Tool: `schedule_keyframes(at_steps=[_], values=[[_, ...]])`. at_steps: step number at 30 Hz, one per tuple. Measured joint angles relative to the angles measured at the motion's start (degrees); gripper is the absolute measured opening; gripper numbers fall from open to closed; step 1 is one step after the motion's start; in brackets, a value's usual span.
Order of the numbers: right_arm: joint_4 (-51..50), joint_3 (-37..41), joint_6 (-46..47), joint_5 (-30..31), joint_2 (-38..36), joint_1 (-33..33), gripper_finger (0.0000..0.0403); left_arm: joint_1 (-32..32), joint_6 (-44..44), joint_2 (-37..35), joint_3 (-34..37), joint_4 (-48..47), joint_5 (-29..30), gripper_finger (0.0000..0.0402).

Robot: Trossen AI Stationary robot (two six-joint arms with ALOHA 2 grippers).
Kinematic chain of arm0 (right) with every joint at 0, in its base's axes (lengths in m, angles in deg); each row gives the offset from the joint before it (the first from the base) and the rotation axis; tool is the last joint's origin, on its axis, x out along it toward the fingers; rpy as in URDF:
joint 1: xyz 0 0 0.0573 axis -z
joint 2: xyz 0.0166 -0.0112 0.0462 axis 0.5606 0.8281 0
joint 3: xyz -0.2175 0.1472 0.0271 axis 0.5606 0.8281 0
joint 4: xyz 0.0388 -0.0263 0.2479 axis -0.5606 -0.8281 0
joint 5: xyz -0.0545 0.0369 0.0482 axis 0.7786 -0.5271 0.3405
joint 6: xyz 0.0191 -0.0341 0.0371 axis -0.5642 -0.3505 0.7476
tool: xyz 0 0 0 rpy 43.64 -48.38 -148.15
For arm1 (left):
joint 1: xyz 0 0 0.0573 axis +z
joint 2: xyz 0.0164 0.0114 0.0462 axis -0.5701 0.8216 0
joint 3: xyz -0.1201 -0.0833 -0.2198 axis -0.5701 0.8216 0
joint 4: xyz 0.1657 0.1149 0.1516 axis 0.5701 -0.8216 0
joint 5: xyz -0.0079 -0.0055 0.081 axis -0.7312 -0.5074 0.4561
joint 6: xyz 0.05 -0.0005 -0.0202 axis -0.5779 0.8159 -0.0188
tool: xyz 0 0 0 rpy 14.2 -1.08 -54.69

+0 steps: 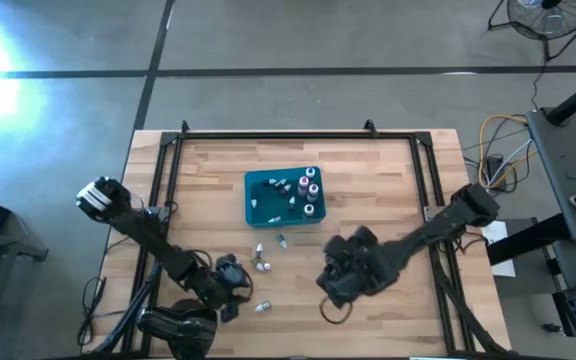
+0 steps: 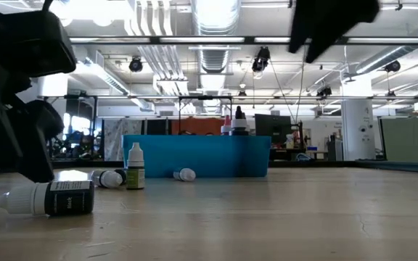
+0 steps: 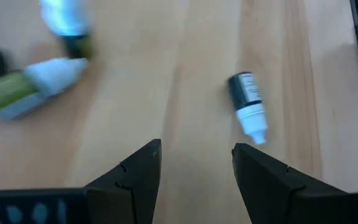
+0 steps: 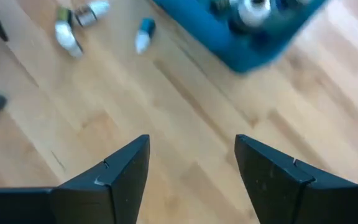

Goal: Pick & Place food coloring
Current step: Put the small black food coloring bottle into the blue bin

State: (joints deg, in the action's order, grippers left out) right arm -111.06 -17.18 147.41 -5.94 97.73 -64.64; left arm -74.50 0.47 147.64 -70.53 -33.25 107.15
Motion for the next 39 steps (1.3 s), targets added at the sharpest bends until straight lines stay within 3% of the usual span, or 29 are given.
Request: schedule_keyframes(at_steps=[14,21,29,35,39], values=[[-2.1,9.4,20.2,-3.4,0.0,-7.2,0.0228,0.6,5.6,9.5,-10.1,-3.1,-1.5,0.0174],[-2.0,13.8,29.5,-5.5,0.0,-7.5,0.0228,0.3,6.9,9.4,-12.4,-8.2,-1.4,0.0174],[-1.4,14.2,30.3,-6.1,0.0,-7.6,0.0228,-0.2,5.6,7.8,-12.2,-9.5,-2.4,0.0174],[-1.5,14.2,31.0,-9.2,0.0,-7.6,0.0228,-0.2,12.9,7.8,-12.8,-8.8,-3.9,0.0174],[-2.1,14.3,31.3,-9.4,0.0,-7.6,0.0228,-0.1,15.0,8.2,-14.0,-8.6,-1.2,0.0174]])
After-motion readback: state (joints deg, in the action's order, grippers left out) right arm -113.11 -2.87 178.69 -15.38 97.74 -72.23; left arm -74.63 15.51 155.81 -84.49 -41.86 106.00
